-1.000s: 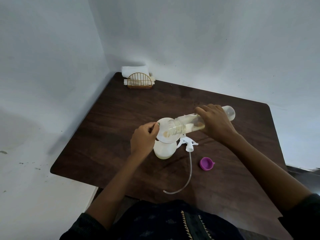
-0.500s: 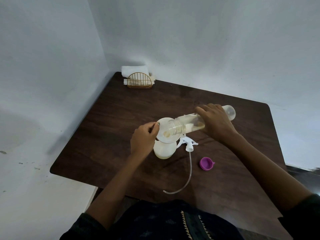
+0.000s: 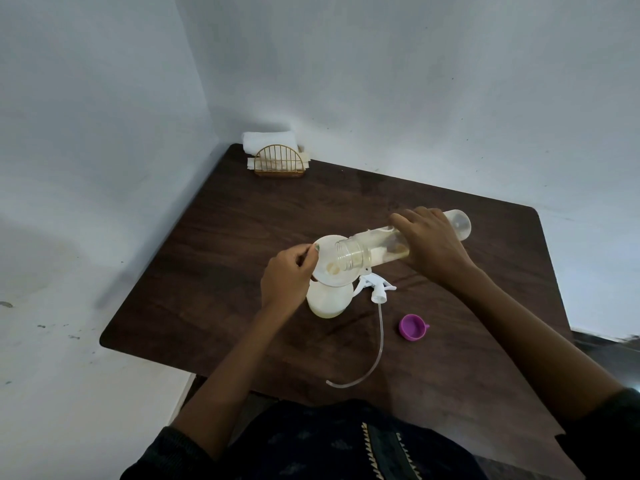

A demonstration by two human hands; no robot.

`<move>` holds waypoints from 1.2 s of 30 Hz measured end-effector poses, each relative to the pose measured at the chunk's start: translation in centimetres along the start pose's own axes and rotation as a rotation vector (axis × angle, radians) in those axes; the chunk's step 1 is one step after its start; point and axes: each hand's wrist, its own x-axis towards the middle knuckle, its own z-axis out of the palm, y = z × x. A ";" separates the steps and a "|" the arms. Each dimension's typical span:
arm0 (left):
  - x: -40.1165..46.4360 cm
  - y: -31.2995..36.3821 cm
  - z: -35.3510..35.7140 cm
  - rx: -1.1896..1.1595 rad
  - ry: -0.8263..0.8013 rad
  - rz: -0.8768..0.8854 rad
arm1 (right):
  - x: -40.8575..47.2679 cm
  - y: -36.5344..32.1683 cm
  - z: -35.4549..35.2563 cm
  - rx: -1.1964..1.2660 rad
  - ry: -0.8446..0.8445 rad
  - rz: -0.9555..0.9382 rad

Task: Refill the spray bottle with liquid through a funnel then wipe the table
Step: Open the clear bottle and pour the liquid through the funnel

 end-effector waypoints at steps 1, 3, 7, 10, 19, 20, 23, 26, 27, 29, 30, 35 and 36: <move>0.0 0.0 0.0 0.002 0.001 -0.001 | 0.0 0.0 0.0 0.000 0.000 0.000; -0.1 0.0 0.0 0.002 0.004 -0.010 | 0.0 0.0 0.0 -0.002 0.000 -0.002; -0.2 0.2 -0.1 0.001 -0.003 -0.017 | 0.1 0.0 0.0 -0.008 -0.002 -0.001; -0.2 0.4 -0.3 0.008 -0.011 -0.027 | 0.1 0.1 -0.1 -0.007 0.007 -0.002; -0.4 0.6 -0.4 -0.008 -0.015 -0.029 | -0.4 -0.1 0.3 0.105 -0.020 0.068; -0.4 0.5 -0.4 -0.010 -0.016 -0.028 | -0.5 -0.1 0.4 0.124 -0.026 0.079; -0.5 0.4 -0.5 -0.009 -0.022 -0.036 | -0.7 -0.3 0.7 0.227 -0.045 0.133; -0.5 0.2 -0.6 -0.018 -0.043 -0.055 | -0.9 -0.8 1.0 0.394 -0.074 0.238; -0.5 0.2 -0.6 -0.018 -0.047 -0.060 | -1.0 -0.9 1.1 0.472 -0.079 0.292; -0.5 0.3 -0.6 -0.006 -0.049 -0.064 | -1.4 -1.2 1.2 0.652 -0.084 0.400; -0.5 0.4 -0.7 -0.001 -0.049 -0.068 | -1.6 -1.2 1.4 0.738 -0.085 0.448; -0.3 0.8 -0.7 0.038 0.031 -0.171 | -2.0 -1.2 1.7 0.992 -0.052 0.626; -0.2 1.0 -0.7 0.035 0.055 -0.177 | -2.0 -1.2 1.6 1.021 -0.038 0.649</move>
